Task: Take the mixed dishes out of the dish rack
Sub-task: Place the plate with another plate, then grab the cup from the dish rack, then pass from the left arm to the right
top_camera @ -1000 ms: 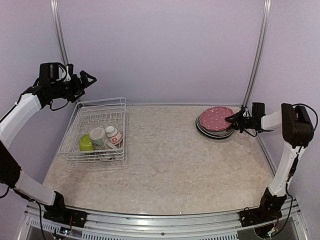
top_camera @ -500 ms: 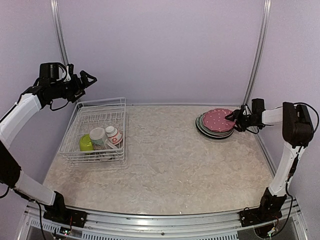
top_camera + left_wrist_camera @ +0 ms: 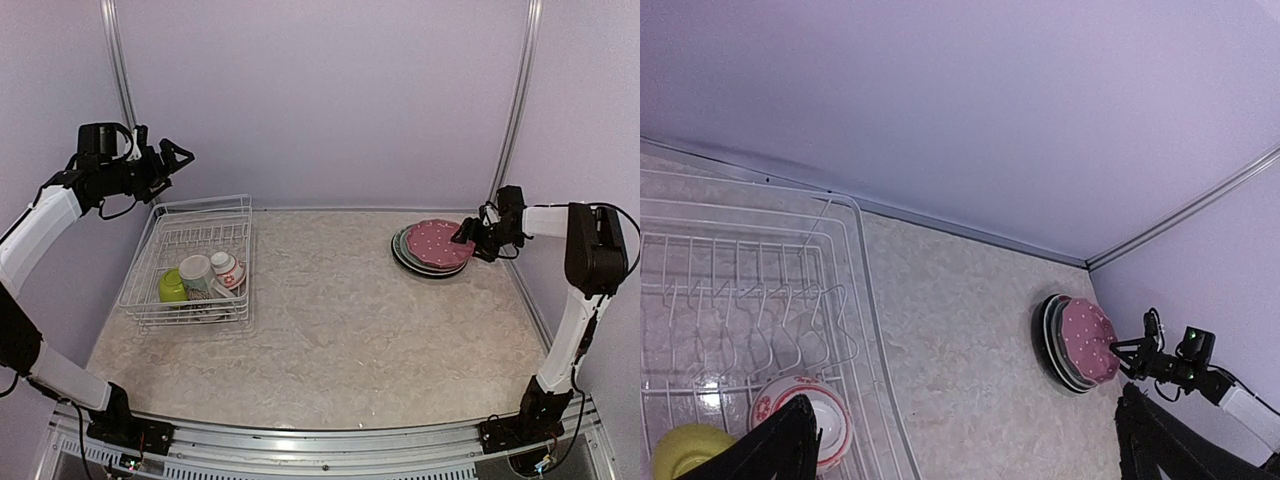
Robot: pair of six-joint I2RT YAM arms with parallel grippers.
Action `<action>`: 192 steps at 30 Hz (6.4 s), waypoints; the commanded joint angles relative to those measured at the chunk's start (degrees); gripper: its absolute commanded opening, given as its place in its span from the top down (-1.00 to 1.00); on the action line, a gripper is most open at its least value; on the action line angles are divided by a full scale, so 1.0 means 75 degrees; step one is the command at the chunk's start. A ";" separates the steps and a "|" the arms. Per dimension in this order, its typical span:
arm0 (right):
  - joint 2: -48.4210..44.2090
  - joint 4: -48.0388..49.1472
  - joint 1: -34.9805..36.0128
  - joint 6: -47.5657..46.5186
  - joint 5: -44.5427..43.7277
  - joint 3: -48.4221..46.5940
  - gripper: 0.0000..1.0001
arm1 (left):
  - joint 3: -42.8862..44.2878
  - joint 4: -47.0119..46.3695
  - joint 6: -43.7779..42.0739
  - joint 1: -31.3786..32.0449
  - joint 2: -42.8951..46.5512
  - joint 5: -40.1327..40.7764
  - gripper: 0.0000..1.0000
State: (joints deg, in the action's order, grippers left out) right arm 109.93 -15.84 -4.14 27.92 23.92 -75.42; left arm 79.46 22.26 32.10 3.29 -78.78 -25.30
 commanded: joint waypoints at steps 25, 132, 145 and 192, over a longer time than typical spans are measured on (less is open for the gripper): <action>-0.2346 -0.1409 0.0810 -0.0898 -0.2736 0.1147 -1.00 | 0.0725 0.0551 -0.0061 0.0399 -0.0296 -0.0549 -0.98; -0.6024 0.0034 0.2046 -0.0032 -0.0620 0.4255 -0.99 | 0.0613 0.5277 0.0865 0.3044 -0.0753 0.4493 0.46; -0.5689 0.0857 0.2471 0.0703 -0.0078 0.4344 -0.99 | 0.1534 0.4882 -0.0008 0.2724 0.0161 0.3315 0.68; 0.0451 1.0123 0.6442 0.7147 0.1520 0.0020 -0.49 | -0.2227 -0.3538 0.0798 0.1954 0.0930 -0.2591 1.00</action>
State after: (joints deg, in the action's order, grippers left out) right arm 109.60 52.62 42.89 75.79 33.87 -71.57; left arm 62.63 3.77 36.82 19.18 -72.58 -42.04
